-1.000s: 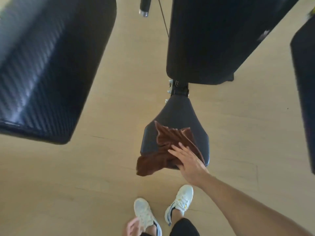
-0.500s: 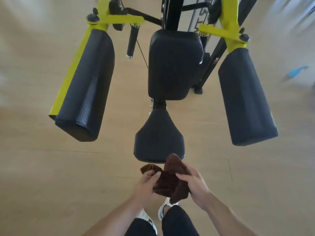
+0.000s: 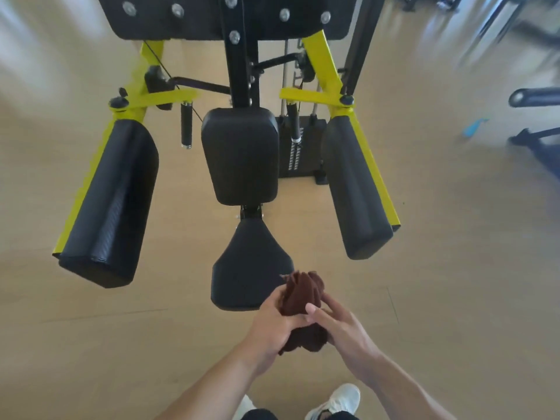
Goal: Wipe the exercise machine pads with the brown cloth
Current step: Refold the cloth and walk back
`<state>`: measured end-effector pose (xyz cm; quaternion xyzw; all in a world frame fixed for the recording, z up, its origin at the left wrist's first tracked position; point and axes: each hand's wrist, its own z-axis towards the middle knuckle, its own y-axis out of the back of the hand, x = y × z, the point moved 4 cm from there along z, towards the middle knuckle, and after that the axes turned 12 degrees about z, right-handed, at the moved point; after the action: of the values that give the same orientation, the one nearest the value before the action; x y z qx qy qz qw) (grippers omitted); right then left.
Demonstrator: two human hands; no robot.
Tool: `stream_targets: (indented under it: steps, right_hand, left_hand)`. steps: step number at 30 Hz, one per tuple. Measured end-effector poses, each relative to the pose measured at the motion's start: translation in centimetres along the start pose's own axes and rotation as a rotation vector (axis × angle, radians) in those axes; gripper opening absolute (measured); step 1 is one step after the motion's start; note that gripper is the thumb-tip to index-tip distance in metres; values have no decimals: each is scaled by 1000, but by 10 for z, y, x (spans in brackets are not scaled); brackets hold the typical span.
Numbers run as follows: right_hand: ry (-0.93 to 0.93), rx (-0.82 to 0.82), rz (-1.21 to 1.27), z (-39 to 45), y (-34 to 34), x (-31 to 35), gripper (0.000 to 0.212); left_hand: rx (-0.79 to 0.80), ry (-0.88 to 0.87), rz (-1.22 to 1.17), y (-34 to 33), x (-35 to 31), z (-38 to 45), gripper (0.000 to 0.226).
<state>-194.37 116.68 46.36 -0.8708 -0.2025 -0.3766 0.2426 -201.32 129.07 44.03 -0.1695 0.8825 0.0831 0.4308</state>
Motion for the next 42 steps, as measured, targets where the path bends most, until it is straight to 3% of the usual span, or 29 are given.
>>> stream_targets:
  steps: [4, 9, 15, 23, 27, 29, 32, 35, 38, 41, 42]
  right_hand:
    - [127, -91, -126, -2, 50, 16, 23]
    - [160, -103, -254, -2, 110, 26, 16]
    - [214, -94, -305, -4, 175, 44, 21]
    - [290, -258, -284, -18, 266, 84, 28]
    - [281, -325, -303, -13, 313, 106, 31]
    - [253, -284, -322, -9, 338, 122, 24]
    - [175, -213, -500, 3, 378, 140, 17]
    - [150, -341, -582, 24, 431, 152, 21]
    - [182, -485, -478, 42, 482, 172, 20]
    - [162, -563, -219, 56, 531, 197, 43]
    - [166, -584, -147, 58, 547, 205, 41]
  left_hand:
    - [-68, -16, 128, -41, -15, 3, 49]
    - [1, 59, 264, -108, -25, 17, 66]
    - [-47, 81, 437, -165, -38, 28, 30]
    - [-99, -132, 499, -236, -77, 57, 22]
    - [-36, -170, 495, -276, -109, 86, 7]
    - [13, -202, 514, -298, -130, 103, 16]
    - [38, -214, 501, -330, -151, 142, 10]
    - [115, -218, 524, -370, -170, 183, 6]
    - [140, -183, 513, -407, -182, 230, 14]
    - [167, -156, 522, -444, -202, 274, 14]
    - [177, -162, 541, -455, -211, 287, 14]
